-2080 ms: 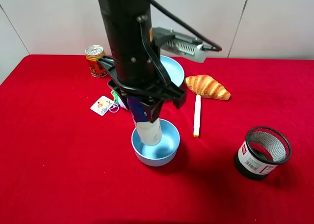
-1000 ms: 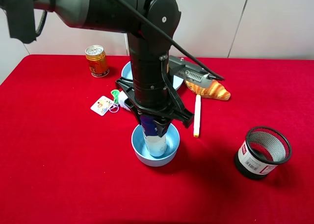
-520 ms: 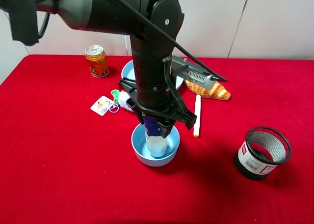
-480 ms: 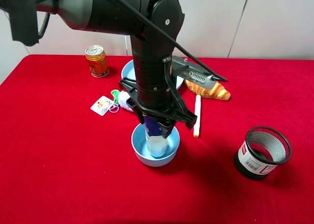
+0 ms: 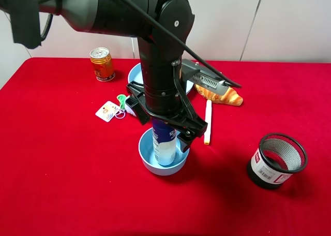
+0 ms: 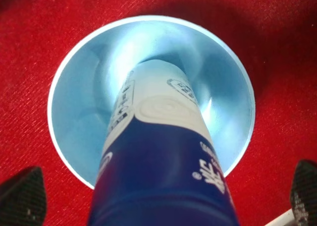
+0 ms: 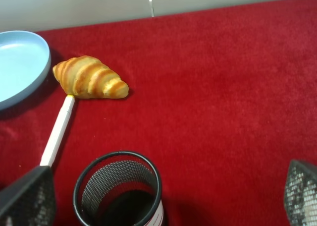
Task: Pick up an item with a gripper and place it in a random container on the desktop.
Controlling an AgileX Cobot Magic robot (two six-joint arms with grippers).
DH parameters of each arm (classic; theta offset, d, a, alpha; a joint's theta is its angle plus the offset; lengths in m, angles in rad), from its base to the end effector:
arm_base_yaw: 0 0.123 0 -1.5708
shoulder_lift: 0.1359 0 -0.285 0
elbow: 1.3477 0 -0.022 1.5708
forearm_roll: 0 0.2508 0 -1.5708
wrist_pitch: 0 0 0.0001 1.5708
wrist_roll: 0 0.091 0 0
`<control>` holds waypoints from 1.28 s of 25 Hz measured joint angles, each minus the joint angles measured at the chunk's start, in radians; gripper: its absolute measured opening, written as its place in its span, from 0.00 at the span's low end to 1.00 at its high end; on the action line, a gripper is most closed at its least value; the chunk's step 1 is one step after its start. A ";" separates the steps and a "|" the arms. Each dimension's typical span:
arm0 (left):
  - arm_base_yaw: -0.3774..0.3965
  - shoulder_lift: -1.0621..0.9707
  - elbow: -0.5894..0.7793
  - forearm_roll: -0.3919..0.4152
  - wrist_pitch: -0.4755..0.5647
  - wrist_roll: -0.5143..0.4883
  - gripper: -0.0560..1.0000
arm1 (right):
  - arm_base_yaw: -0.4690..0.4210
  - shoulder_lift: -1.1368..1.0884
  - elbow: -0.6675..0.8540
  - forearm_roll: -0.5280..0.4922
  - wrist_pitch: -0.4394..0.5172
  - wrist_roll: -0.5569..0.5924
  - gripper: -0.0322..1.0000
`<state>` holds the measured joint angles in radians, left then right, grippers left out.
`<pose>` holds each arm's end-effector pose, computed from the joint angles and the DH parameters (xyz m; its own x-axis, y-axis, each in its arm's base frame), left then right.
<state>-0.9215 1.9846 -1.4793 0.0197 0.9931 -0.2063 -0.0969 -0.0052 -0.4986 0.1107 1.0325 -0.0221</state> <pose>0.2439 -0.3188 0.1944 -0.7400 0.6535 -0.1591 0.6637 0.7479 -0.0149 -0.0037 0.0090 0.2796 -0.4222 0.0759 -0.9033 0.0256 0.9971 0.0718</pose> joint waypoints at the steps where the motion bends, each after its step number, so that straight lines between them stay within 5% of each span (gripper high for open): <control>1: 0.000 0.000 -0.003 -0.002 0.005 0.000 0.99 | 0.000 0.000 0.000 0.000 0.000 0.000 0.70; 11: 0.000 0.012 -0.162 -0.020 0.173 0.000 0.99 | 0.000 0.000 0.000 0.000 0.000 0.000 0.70; 32: 0.000 -0.220 -0.264 -0.020 0.178 0.015 0.99 | 0.000 0.000 0.000 0.000 0.000 0.000 0.70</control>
<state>-0.9215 1.7644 -1.7431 0.0000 1.1707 -0.1909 -0.0969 -0.0052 -0.4986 0.1107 1.0325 -0.0221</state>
